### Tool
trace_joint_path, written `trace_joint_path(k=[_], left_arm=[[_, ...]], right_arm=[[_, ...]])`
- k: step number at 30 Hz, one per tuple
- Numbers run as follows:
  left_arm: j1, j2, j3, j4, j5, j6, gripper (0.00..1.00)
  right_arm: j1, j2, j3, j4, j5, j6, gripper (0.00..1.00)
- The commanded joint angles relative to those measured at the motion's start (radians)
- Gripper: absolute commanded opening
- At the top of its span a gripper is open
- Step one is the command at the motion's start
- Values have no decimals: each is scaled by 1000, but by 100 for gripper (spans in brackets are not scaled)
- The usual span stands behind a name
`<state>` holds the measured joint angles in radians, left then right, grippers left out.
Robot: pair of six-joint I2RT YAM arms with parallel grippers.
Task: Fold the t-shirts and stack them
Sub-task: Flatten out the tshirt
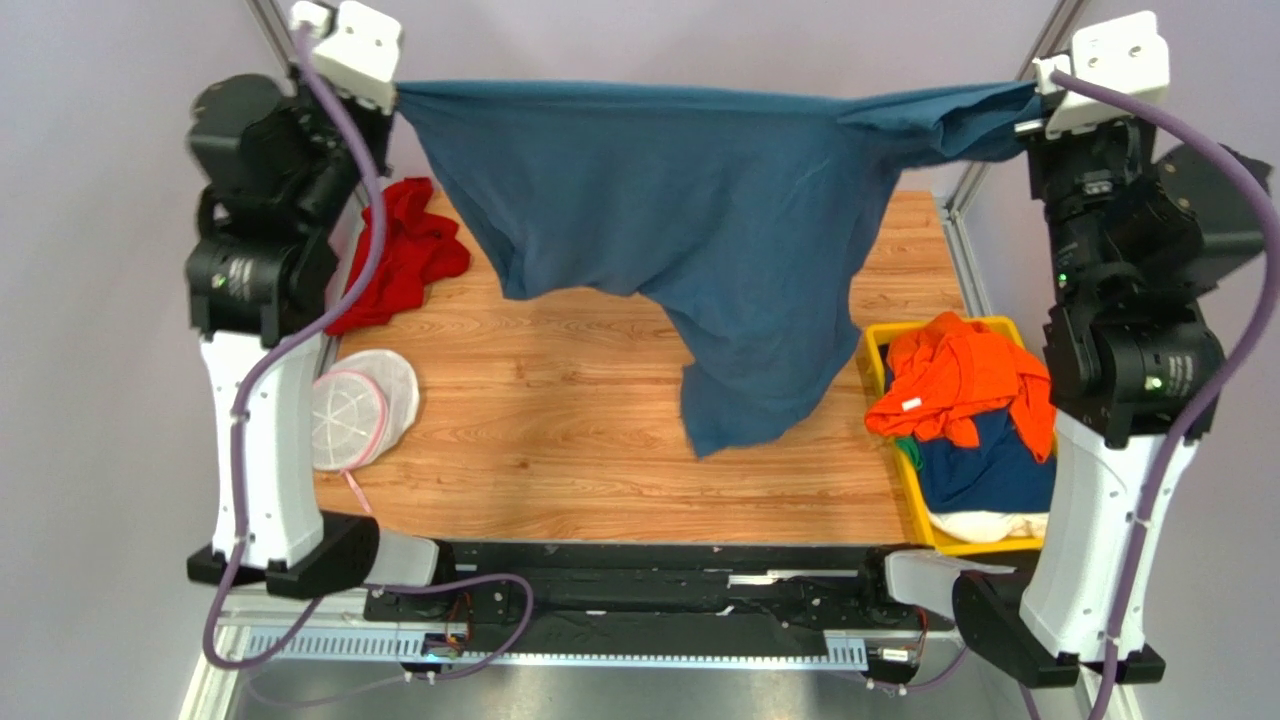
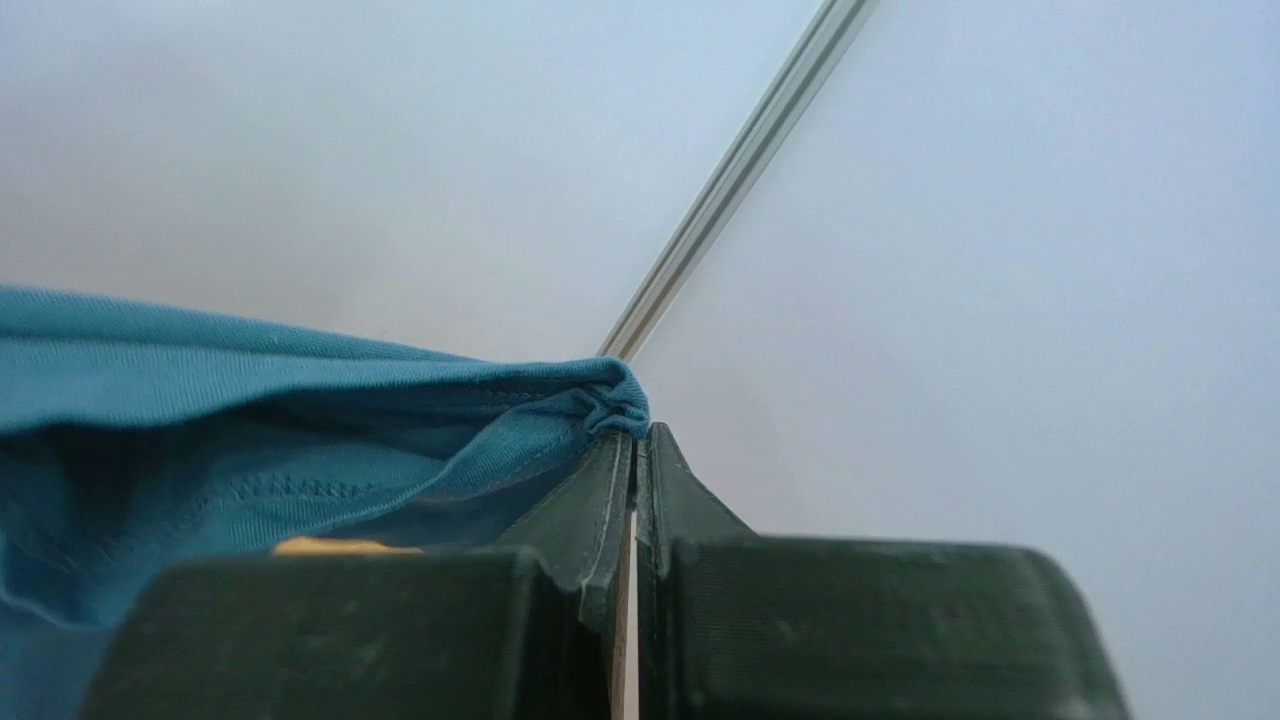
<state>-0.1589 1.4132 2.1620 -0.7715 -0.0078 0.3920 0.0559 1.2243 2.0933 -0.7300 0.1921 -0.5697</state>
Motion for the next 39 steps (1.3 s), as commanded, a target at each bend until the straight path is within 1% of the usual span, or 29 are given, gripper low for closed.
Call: trace_joint_path(k=[1,3,4,5,6,7,9,11,13,15,16,18,19,21,22,23,24,25,26,27,28,29,30,31,32,33,34,36,39], left_arm=[[50,-77,6,107,-112,-35,0],[53,-97,-8,135,-148,-10,0],[59,-111,-49,153,-155,-12,0],[68,-156,-89,231,-153,-30,0],[77,-175,-135,276,-109,-24,0],[76,-178,-157,273,-86,-7,0],[97,-145,-101,244,-141,-86,0],[119,-183,-175,348,-65,-123,0],[119,-175,-191,367,-83,-140,0],[121,-163,-194,389,-157,-153,0],[122,-186,-221,425,-167,-159,0],[122,-217,-263,469,-133,-163,0],[122,-232,-271,457,-123,-166,0],[122,-234,-231,404,-81,-176,0],[122,-244,-219,337,-61,-182,0],[122,-256,-212,302,1,-183,0],[122,-273,-226,270,47,-185,0],[122,-325,-246,229,83,-202,0],[122,-357,-272,216,150,-206,0],[122,-393,-327,203,182,-211,0],[122,-467,-355,177,207,-216,0],[122,-511,-382,167,232,-216,0],[122,-555,-449,167,242,-211,0],[122,-645,-482,172,249,-194,0],[122,-690,-516,182,240,-190,0],[122,-723,-540,182,235,-182,0],[122,-743,-527,132,226,-176,0],[122,-747,-524,117,180,-180,0],[122,-705,-544,188,121,-182,0]], right_arm=[[-5,-2,40,1,73,-88,0],[-8,-3,39,1,118,-130,0],[-8,-11,21,30,133,-137,0],[-8,-34,-1,50,133,-134,0],[-8,-45,-24,66,113,-130,0],[-2,-48,-36,57,95,-143,0],[2,-19,-3,64,159,-131,0],[-10,-23,-16,104,162,-113,0],[-8,-31,-55,156,155,-119,0],[-8,-29,-55,190,193,-124,0],[-10,-31,-55,223,204,-127,0],[-8,-37,-46,228,192,-111,0],[-8,-37,-33,196,181,-99,0],[-8,-28,26,134,153,-44,0],[-7,-34,40,57,136,-20,0],[-8,-46,45,23,92,16,0],[-8,-61,47,-61,48,74,0],[-8,-101,37,-101,2,114,0],[-8,-123,25,-138,-82,151,0],[-8,-144,17,-213,-133,212,0],[-8,-187,1,-248,-176,232,0],[-8,-213,-13,-275,-269,249,0],[-8,-241,-27,-301,-302,267,0],[-10,-303,-67,-305,-330,269,0],[-8,-333,-79,-301,-351,274,0],[-10,-357,-87,-296,-353,277,0],[-13,-388,-87,-296,-353,278,0],[-21,-399,-66,-293,-335,283,0],[-27,-376,-79,-255,-287,281,0]])
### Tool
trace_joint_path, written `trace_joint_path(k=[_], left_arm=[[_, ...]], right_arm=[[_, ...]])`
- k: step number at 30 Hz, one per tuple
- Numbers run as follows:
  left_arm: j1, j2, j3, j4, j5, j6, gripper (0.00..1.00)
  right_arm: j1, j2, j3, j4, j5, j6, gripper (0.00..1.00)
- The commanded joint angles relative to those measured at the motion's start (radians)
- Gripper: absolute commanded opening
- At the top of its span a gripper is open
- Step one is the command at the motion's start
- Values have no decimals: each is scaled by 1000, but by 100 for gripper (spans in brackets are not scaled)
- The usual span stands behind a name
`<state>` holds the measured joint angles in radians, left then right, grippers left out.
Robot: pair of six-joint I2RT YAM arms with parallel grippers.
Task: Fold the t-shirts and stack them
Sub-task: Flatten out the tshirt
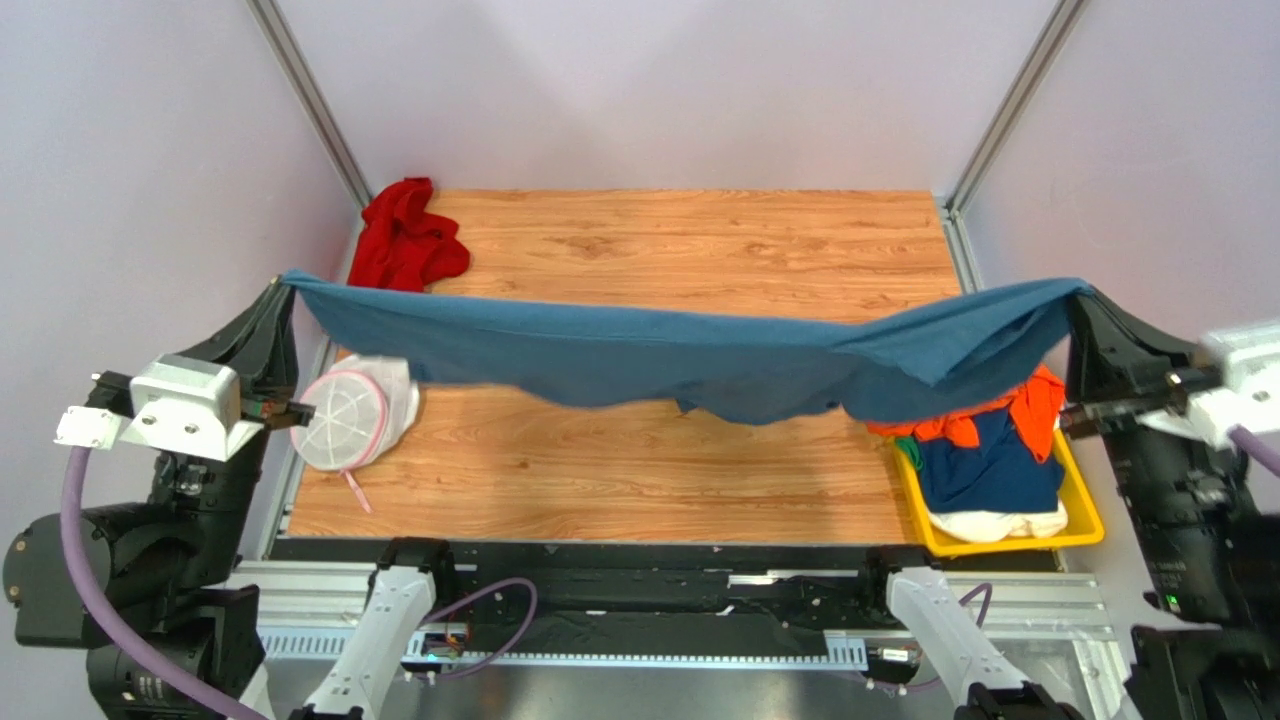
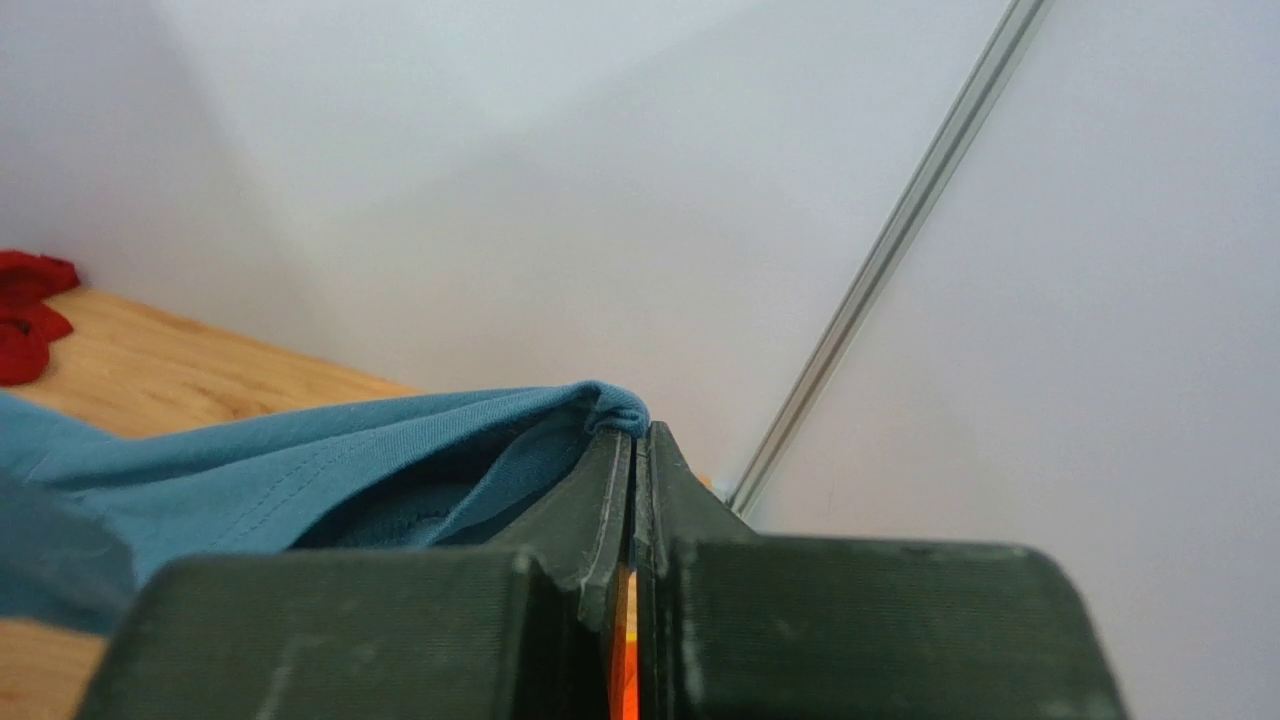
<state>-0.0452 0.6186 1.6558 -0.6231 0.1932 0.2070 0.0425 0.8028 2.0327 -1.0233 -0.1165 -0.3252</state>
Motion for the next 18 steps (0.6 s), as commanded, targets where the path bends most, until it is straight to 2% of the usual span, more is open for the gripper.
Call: trace_joint_path(k=[1,3,6,8,11,12,14,16,18], left_arm=[[8,137,-47,68,-93,11,0],[8,200,-70,158,-158,17,0],[8,406,-10,206,-190,34,0],[8,609,57,204,-247,45,0],[10,875,293,177,-304,61,0],[10,976,344,159,-317,60,0],[11,1041,451,143,-334,52,0],[13,1079,487,143,-328,35,0],[13,1063,489,154,-316,25,0]], right_arm=[[-13,77,-32,51,40,22,0],[-13,120,-83,110,110,-1,0],[-13,284,-133,213,216,-52,0],[-13,378,-123,252,267,-69,0],[-24,570,-5,293,291,-52,0],[-33,658,97,295,294,-32,0],[-33,731,193,289,314,-23,0],[-35,811,324,269,330,-31,0],[-33,840,388,246,334,-37,0]])
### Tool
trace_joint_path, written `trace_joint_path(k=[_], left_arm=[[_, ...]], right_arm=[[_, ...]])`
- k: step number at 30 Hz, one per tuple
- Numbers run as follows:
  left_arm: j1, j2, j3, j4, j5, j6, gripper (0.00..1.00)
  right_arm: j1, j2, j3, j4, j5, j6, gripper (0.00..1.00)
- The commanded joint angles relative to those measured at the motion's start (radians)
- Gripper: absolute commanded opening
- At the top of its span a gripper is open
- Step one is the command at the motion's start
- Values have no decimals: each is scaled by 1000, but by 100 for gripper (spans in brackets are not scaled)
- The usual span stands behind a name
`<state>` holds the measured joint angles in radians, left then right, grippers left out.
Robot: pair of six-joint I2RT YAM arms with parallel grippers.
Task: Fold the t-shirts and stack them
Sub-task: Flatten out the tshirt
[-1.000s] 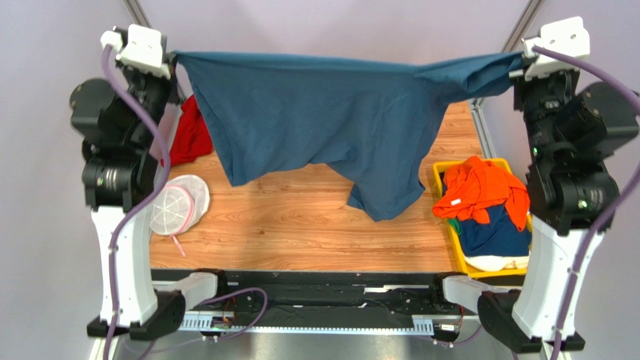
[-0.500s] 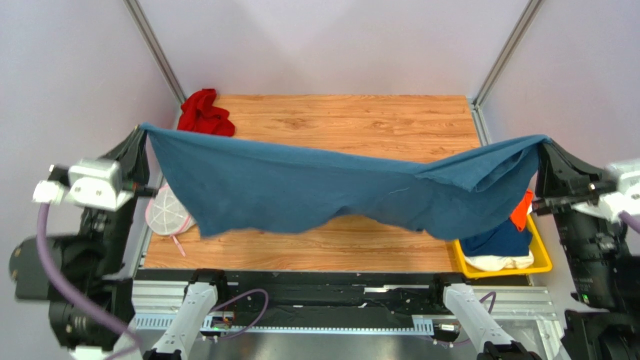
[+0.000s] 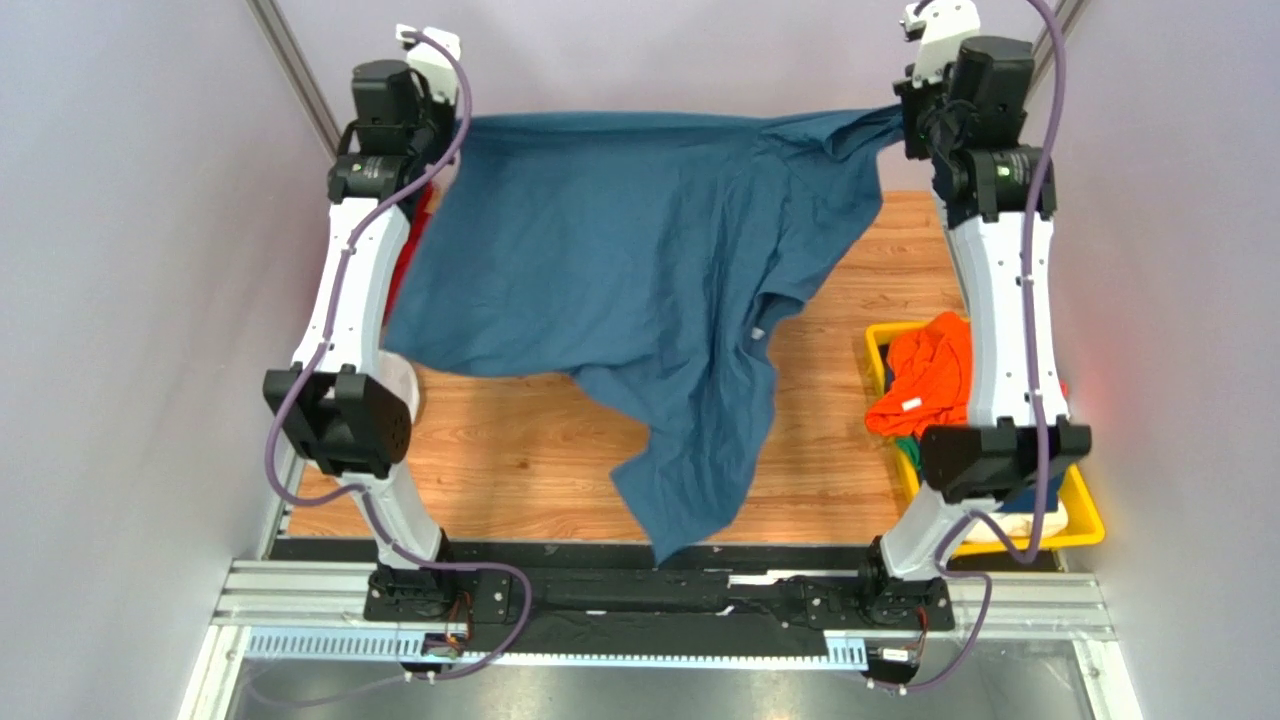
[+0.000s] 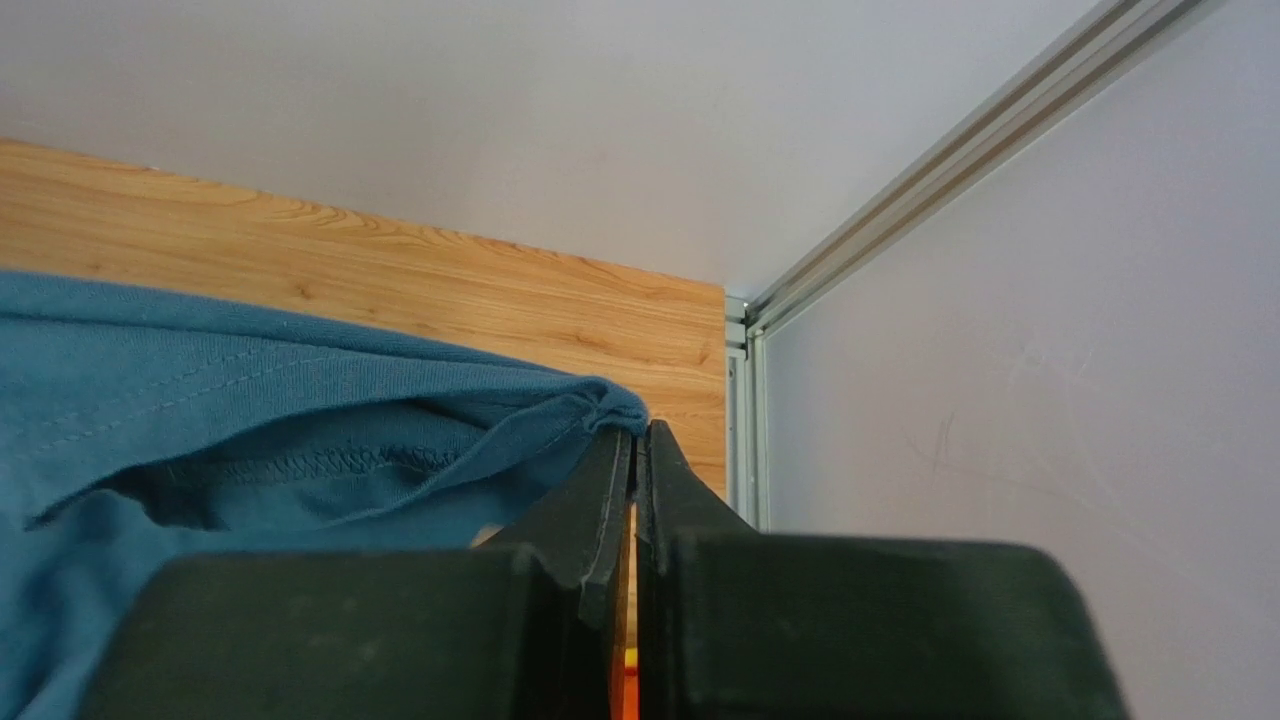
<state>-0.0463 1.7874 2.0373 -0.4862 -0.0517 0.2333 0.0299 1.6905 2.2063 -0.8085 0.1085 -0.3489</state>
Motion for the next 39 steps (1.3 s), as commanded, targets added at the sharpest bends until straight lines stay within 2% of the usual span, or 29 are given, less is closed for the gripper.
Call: trace_joint_path(k=[1,4,11,18,22,25,28,33,36,37,39], left_arm=[[14,-117,104,17,-63,-3,0],[14,-192,35,34,-50,8,0],[14,-425,-222,92,-25,31,0],[13,-617,-455,80,46,52,0],[13,-658,-532,61,66,72,0],[14,-686,-562,90,55,75,0],[14,-645,-478,97,12,54,0],[14,-429,-281,44,-63,1,0],[14,-255,-100,3,-94,-17,0],[14,-203,25,-20,-99,-22,0],[14,-45,165,-104,-108,-32,0]], right_arm=[[-19,-51,225,31,108,-18,0],[-21,-109,193,49,105,-19,0],[-21,-319,-8,88,83,-12,0],[-21,-590,-342,55,22,-15,0],[-22,-679,-407,0,19,-47,0],[-21,-713,-387,-4,36,-56,0],[-21,-661,-333,8,75,-67,0],[-53,-439,-162,45,143,-87,0],[-65,-270,5,49,164,-85,0],[-67,-226,47,46,177,-87,0],[-68,-106,174,40,189,-96,0]])
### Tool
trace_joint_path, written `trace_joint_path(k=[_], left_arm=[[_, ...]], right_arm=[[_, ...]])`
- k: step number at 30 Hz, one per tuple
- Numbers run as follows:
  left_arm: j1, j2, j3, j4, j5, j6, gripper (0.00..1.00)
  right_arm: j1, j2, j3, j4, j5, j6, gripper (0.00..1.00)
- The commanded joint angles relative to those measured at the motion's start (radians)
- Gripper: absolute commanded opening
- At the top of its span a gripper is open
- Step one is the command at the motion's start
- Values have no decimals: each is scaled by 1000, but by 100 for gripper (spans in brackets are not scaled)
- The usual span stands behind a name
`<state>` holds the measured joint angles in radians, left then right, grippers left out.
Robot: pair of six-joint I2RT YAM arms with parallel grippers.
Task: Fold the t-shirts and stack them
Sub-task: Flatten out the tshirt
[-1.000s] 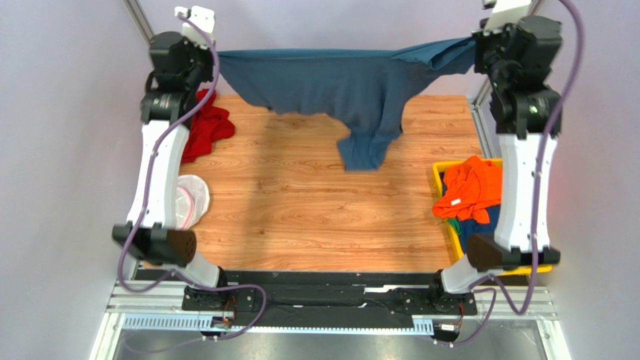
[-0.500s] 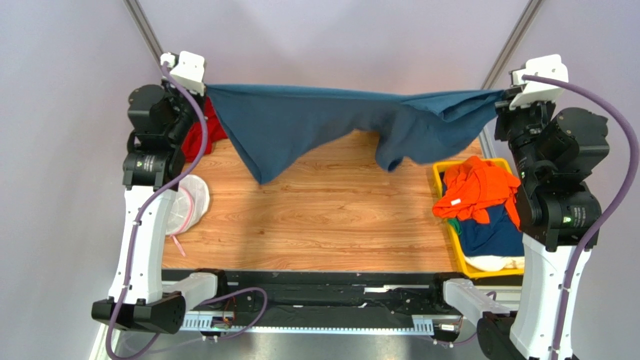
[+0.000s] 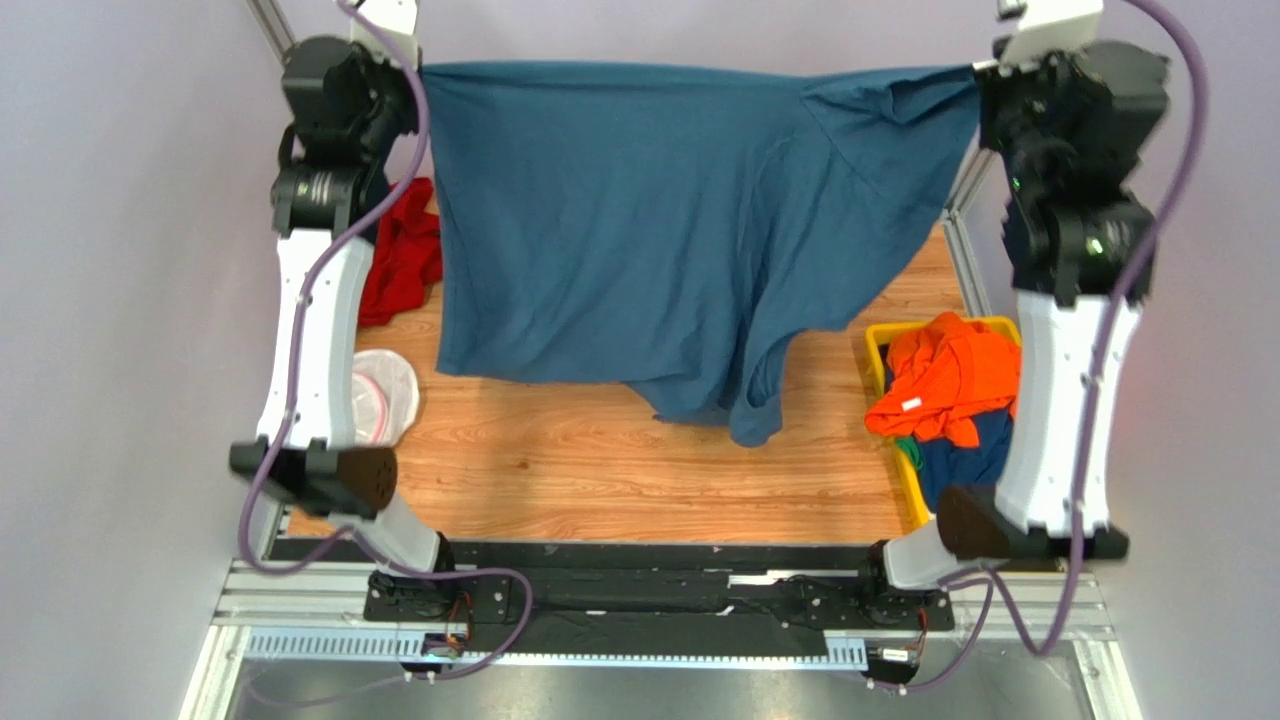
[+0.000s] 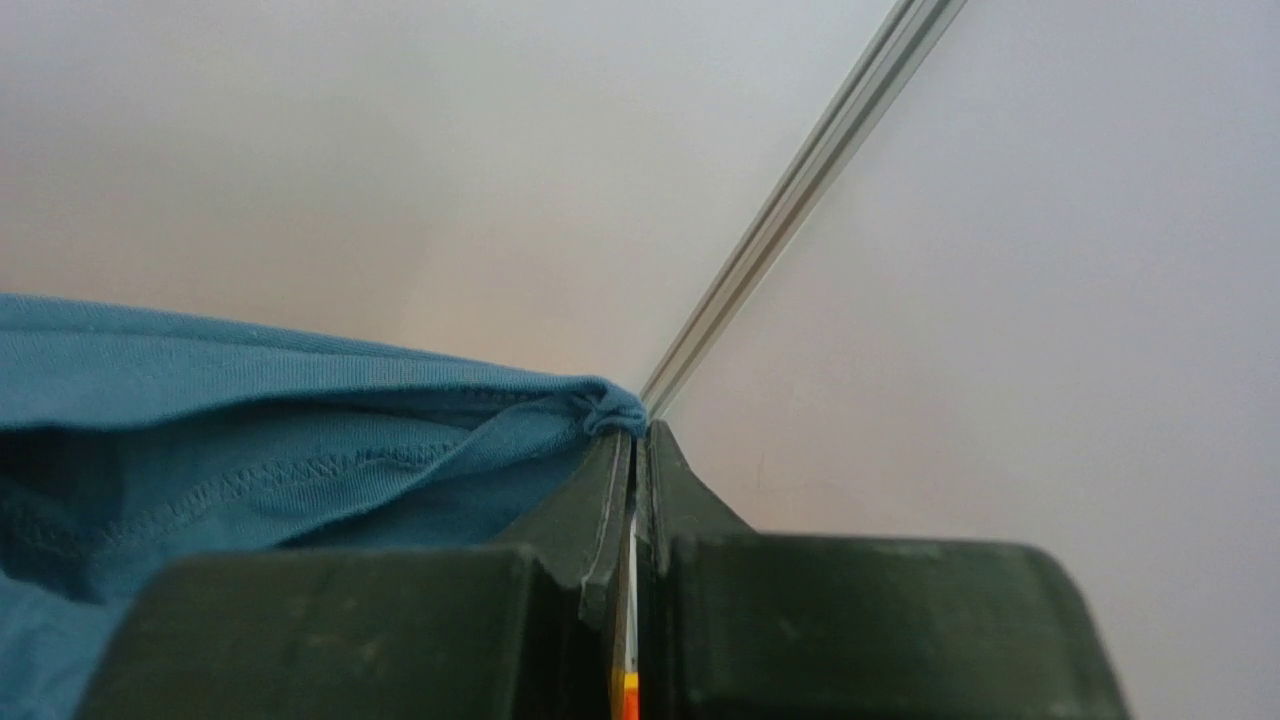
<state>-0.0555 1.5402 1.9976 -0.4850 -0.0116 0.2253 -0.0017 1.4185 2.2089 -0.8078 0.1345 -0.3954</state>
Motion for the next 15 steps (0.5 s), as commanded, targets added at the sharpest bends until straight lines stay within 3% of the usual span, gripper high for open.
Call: trace_joint_path(k=[1,4,6,12,15], left_arm=[[23,254,348,-134,-149,-27,0],[23,421,572,-225,-166,-35,0],[23,462,598,-204,-180,-35,0],[23,295,385,-6,-192,-29,0],[23,201,351,7,-174,-34,0]], right_arm=[[-37,201,207,38,175,-54,0],[-37,296,296,57,189,-68,0],[-38,323,305,85,192,-72,0],[-38,286,311,177,182,-65,0],[-38,226,311,202,177,-66,0]])
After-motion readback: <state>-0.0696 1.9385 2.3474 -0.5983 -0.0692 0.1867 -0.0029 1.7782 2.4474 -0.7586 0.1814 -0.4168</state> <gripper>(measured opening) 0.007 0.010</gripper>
